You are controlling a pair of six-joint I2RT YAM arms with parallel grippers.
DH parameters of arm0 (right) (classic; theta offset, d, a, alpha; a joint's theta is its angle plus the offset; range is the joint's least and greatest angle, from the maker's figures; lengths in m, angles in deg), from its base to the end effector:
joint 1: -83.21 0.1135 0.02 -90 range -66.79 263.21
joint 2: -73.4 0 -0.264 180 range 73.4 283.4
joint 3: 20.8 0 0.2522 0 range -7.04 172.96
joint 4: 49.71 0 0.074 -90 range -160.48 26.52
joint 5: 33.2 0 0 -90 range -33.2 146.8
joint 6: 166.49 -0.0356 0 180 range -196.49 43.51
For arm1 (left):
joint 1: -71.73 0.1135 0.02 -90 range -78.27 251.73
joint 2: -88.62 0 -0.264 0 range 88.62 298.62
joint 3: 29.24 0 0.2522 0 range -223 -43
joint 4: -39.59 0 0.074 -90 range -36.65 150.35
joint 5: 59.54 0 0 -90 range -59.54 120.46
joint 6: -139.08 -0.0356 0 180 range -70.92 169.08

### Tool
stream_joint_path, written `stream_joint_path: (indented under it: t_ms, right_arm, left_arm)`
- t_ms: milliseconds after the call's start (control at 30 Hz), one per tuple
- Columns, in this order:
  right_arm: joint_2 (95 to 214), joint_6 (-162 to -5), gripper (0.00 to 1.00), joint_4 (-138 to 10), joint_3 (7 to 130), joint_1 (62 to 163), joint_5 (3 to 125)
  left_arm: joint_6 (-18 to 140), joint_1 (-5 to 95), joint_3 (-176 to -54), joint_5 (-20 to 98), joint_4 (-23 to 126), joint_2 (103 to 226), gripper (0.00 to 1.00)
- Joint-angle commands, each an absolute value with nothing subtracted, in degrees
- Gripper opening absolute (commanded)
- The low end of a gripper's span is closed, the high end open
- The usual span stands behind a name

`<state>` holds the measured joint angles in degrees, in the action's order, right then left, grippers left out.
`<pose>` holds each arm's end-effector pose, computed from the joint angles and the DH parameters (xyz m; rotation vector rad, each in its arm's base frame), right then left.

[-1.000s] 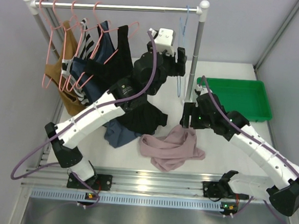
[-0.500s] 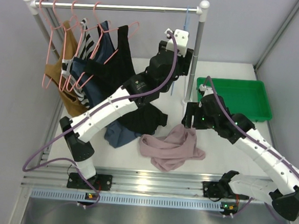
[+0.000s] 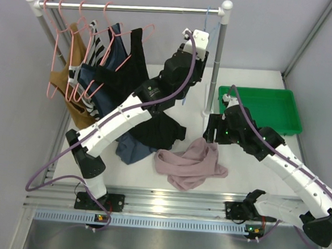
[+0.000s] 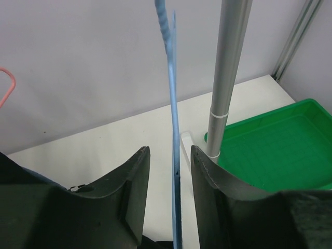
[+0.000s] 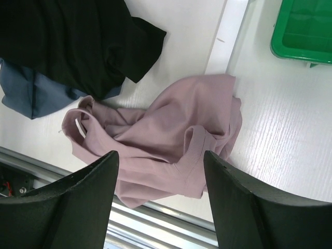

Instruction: Place the tank top on the hanger

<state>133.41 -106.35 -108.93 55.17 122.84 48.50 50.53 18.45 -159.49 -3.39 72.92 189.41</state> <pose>0.1651 0.1300 0.3366 -0.1271 2.3546 0.4399 0.2505 -0.3026 0.4899 0.2846 1.6077 -0.2503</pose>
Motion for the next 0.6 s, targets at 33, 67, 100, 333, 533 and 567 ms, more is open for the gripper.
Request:
stream_joint_path:
  t_ms: [33,67,100,333,533,567]
  right_arm:
    - [131.67,-106.55,0.66,-109.09,55.01,123.46,47.48]
    - [131.76,-106.54,0.66,-109.09,55.01,123.46,47.39]
    - [131.67,-106.63,0.66,-109.18,55.01,123.46,47.39]
    - [131.41,-106.46,0.63,-109.18,55.18,123.46,47.04]
    - [131.23,-106.28,0.59,-109.53,55.27,123.37,47.04]
    - [131.14,-106.28,0.59,-109.53,55.36,123.46,47.04]
  left_arm:
    - [49.61,19.78,-162.18,-1.10,73.65,189.78,0.40]
    - [49.61,19.78,-162.27,-0.92,73.74,189.86,0.40]
    - [49.61,19.87,-162.27,-0.83,73.91,189.95,0.40]
    - [48.29,20.49,-162.62,0.49,74.00,190.66,0.33]
    - [48.46,20.92,-162.35,0.75,73.48,190.83,0.19]
    - [48.12,20.93,-162.35,0.58,73.21,190.83,0.16]
